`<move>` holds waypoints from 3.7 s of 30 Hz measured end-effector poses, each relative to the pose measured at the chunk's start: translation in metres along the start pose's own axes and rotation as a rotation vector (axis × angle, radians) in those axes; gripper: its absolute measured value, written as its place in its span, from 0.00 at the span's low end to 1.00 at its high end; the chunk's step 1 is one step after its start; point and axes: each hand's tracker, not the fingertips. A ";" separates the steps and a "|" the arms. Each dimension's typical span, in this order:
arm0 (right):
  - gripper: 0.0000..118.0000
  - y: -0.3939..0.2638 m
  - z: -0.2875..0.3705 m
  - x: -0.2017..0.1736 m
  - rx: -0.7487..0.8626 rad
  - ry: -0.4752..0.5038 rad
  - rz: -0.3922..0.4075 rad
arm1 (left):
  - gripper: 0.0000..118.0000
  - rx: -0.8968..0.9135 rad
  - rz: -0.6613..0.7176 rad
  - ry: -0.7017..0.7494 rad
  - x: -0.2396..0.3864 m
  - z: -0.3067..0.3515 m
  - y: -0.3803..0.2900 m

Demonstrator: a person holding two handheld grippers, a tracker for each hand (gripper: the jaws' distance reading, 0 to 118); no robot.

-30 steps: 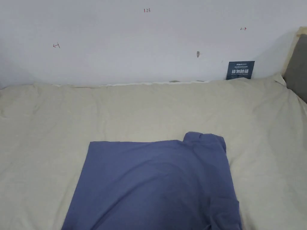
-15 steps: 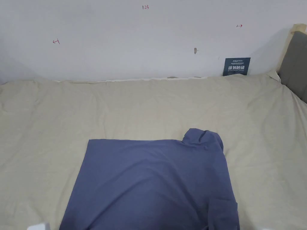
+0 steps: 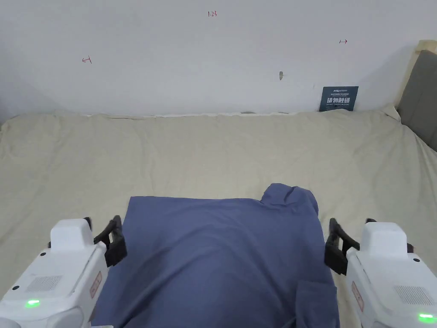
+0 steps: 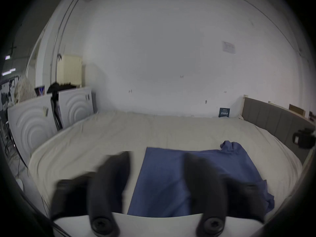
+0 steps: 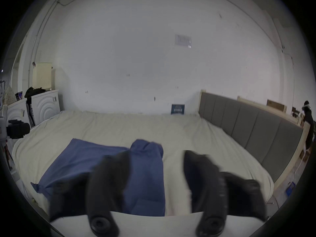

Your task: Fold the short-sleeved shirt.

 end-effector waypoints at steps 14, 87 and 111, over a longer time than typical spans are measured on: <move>0.01 -0.012 0.003 -0.001 -0.017 0.010 -0.002 | 0.00 -0.314 0.040 -0.053 -0.007 -0.017 -0.053; 0.35 -0.122 -0.208 0.007 -0.688 0.002 -0.166 | 0.50 -0.696 -0.007 0.086 -0.004 -0.200 -0.103; 0.01 -0.018 0.019 -0.008 -0.001 -0.014 0.016 | 0.00 0.020 -0.020 -0.026 0.022 0.019 -0.033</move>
